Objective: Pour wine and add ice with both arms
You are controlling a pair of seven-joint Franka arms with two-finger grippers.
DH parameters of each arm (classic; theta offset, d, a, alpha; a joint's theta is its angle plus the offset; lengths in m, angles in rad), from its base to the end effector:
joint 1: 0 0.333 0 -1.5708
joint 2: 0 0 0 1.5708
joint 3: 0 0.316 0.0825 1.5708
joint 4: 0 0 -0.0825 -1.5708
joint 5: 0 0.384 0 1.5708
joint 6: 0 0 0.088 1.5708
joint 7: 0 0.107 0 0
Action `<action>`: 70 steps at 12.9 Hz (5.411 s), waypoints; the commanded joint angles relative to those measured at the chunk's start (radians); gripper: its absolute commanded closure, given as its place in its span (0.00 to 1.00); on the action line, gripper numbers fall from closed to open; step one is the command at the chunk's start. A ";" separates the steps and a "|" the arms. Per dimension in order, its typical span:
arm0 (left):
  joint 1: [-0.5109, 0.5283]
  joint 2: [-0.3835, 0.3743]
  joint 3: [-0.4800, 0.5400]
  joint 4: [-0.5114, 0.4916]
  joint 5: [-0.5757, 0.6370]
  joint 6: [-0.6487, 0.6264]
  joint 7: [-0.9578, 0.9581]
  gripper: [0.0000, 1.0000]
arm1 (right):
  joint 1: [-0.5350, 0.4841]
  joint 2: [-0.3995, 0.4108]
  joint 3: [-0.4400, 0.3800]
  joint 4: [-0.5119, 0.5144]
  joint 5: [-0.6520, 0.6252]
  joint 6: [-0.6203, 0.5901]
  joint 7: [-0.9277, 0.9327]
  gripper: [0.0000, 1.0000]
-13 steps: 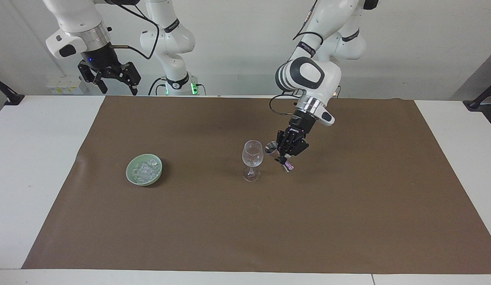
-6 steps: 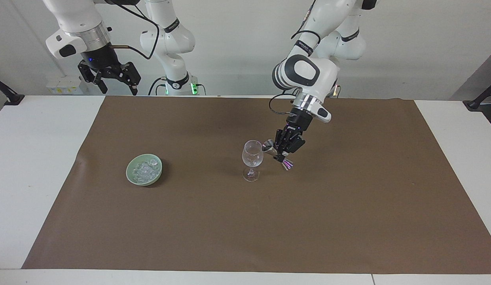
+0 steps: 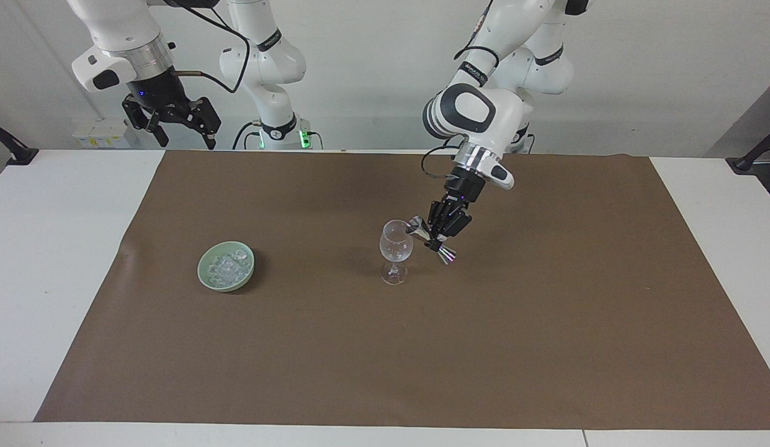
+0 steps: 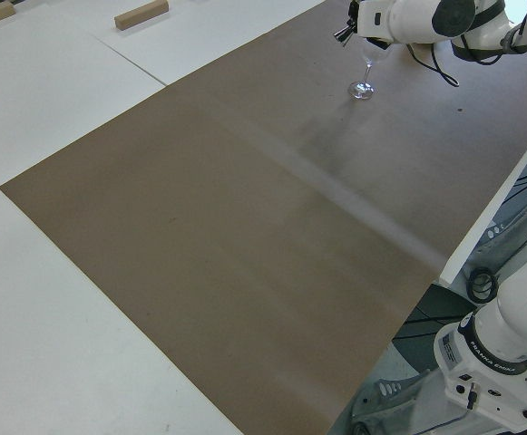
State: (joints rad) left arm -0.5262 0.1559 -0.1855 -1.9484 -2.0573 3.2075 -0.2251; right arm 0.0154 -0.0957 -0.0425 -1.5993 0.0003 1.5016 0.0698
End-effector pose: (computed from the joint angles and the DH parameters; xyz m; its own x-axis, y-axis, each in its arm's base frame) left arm 0.4866 -0.3041 0.4176 0.1896 0.8125 -0.5512 0.7187 0.2677 0.6418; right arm 0.5171 -0.0152 0.6563 0.9953 -0.0965 -0.0024 -0.0965 -0.9953 -0.0042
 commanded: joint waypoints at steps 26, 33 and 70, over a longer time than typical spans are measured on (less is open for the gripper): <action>-0.069 0.034 -0.005 0.055 0.108 0.140 0.118 1.00 | -0.003 -0.022 0.003 -0.027 0.003 0.008 0.012 0.00; -0.072 0.050 -0.005 0.057 0.138 0.157 0.119 1.00 | -0.002 -0.022 0.003 -0.027 0.003 0.008 0.010 0.00; -0.130 0.083 -0.003 0.091 0.262 0.292 0.299 1.00 | -0.002 -0.022 0.003 -0.027 0.003 0.008 0.012 0.00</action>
State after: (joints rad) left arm -0.6332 0.2188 -0.2005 -1.8876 -1.8147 3.4641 0.0596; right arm 0.0154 -0.0957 -0.0425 -1.5993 0.0003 1.5016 0.0698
